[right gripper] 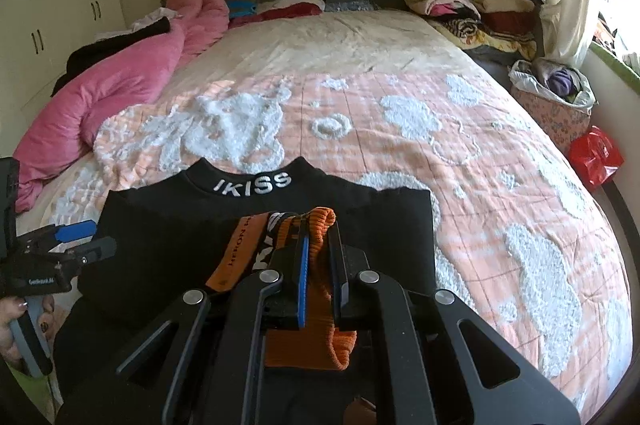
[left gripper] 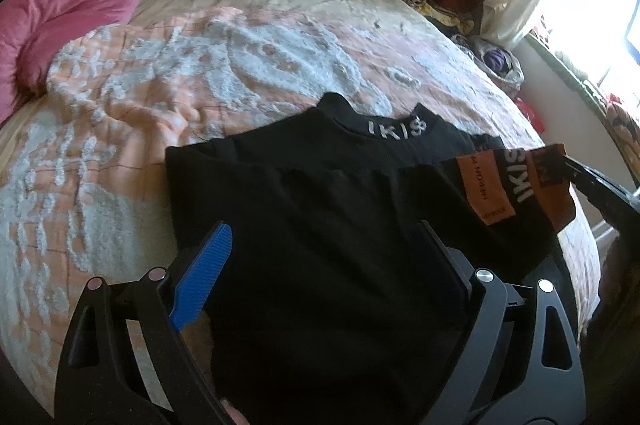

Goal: Fold small clothes
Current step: 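Grasp the folded cuff with the right tool and straighten it on the shirt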

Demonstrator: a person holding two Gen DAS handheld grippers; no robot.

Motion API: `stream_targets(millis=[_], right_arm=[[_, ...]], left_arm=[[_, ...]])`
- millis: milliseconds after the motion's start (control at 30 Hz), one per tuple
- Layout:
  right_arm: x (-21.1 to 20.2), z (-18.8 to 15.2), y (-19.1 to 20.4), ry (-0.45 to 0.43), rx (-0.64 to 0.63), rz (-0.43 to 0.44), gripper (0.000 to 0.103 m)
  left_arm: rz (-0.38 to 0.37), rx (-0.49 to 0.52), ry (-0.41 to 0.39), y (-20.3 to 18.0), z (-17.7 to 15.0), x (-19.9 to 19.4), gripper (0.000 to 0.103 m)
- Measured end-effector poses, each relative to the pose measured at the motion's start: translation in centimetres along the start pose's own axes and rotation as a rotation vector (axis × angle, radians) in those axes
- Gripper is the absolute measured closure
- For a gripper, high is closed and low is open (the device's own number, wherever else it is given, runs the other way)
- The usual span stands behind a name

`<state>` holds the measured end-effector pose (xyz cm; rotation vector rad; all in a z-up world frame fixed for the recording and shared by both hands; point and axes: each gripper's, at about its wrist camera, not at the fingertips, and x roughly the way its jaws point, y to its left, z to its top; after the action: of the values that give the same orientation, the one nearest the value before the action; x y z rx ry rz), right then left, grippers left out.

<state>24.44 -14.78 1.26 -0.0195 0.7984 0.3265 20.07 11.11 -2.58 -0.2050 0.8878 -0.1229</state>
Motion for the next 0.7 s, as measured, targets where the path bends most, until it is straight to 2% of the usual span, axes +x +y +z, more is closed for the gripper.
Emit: stream_targets(millis=[267,400,567,700], right_arm=[[0.3,-0.3,-0.4,0.014,0.019,-0.014,0.091],[0.1,-0.4,-0.8,0.005,0.033,-0.015,0.078],[-0.2,-0.9,-0.5,0.011,0.026,0.004,0.077],[-0.1,-1.4,0.5,0.034,0.004,0.038,0.069]], left_arm=[[-0.006,0.01,0.011,-0.4,-0.2,0.1,0.019],[-0.009,0.012,0.014,-0.7,-0.3,0.0,0.019],[-0.012,0.021,0.024,-0.9,-0.5,0.1,0.019],[-0.013,0.023,0.023,-1.2,-1.0,0.0,0.022]])
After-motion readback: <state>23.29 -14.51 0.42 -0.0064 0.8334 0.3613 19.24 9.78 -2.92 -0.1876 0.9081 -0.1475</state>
